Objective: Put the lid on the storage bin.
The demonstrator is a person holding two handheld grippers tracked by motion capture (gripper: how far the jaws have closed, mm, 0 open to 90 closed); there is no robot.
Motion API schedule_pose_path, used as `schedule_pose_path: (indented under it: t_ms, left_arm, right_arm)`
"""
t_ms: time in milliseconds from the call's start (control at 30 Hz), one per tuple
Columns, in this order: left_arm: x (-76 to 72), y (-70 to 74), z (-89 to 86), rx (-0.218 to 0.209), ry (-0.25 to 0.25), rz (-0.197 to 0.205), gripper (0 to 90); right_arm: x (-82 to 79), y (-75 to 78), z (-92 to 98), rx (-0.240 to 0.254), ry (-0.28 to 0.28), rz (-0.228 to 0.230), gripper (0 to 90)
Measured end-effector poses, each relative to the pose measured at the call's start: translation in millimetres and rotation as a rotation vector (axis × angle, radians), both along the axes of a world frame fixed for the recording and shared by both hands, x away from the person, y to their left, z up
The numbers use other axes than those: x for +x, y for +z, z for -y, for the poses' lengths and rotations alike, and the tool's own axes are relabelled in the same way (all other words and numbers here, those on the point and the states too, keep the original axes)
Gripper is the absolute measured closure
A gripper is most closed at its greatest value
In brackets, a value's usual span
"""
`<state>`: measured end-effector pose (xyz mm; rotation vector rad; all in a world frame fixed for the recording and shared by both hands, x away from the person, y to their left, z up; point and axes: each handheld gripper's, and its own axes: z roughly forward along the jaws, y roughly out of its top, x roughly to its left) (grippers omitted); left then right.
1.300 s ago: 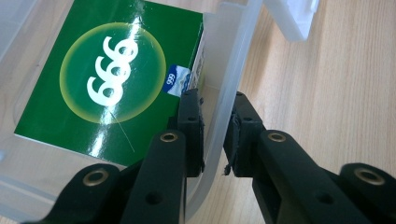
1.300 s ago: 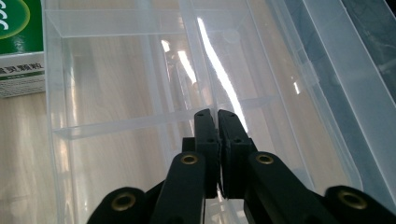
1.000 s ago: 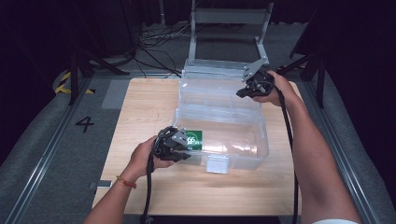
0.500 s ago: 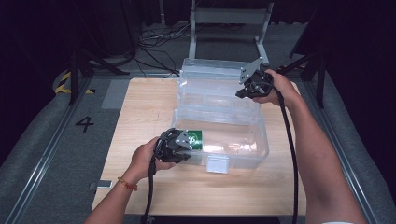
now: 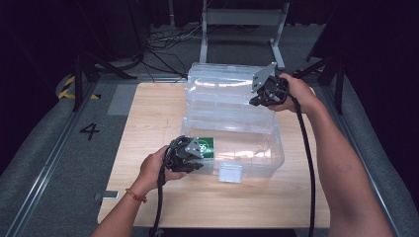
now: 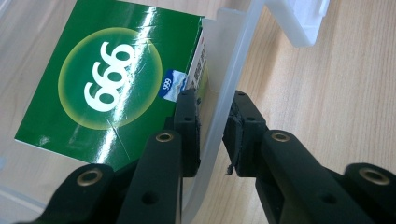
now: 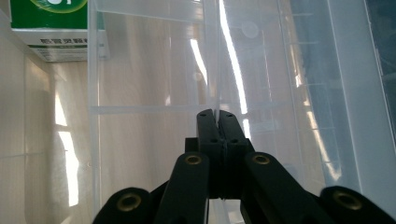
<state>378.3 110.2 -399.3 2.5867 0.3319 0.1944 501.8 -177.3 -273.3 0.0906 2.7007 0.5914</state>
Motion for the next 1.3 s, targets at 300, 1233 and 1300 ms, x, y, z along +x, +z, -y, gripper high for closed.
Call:
schedule_pose_path:
  t_ms: [300, 1233, 1300]
  left_arm:
    - [-0.9, -0.2, 0.6, 0.0, 0.009, 0.002, 75.9]
    - [-2.8, -5.0, 7.5, 0.02, 0.016, -0.002, 73.6]
    - [-2.6, -4.9, 7.9, 0.021, 0.015, 0.001, 73.5]
  right_arm:
    - [-18.3, 2.9, -1.3, -0.008, 0.02, 0.026, 90.0]
    - [-74.6, 3.2, 0.0, -0.034, 0.056, 0.093, 89.9]
    - [-76.7, 2.1, 0.9, -0.03, 0.058, 0.088, 89.9]
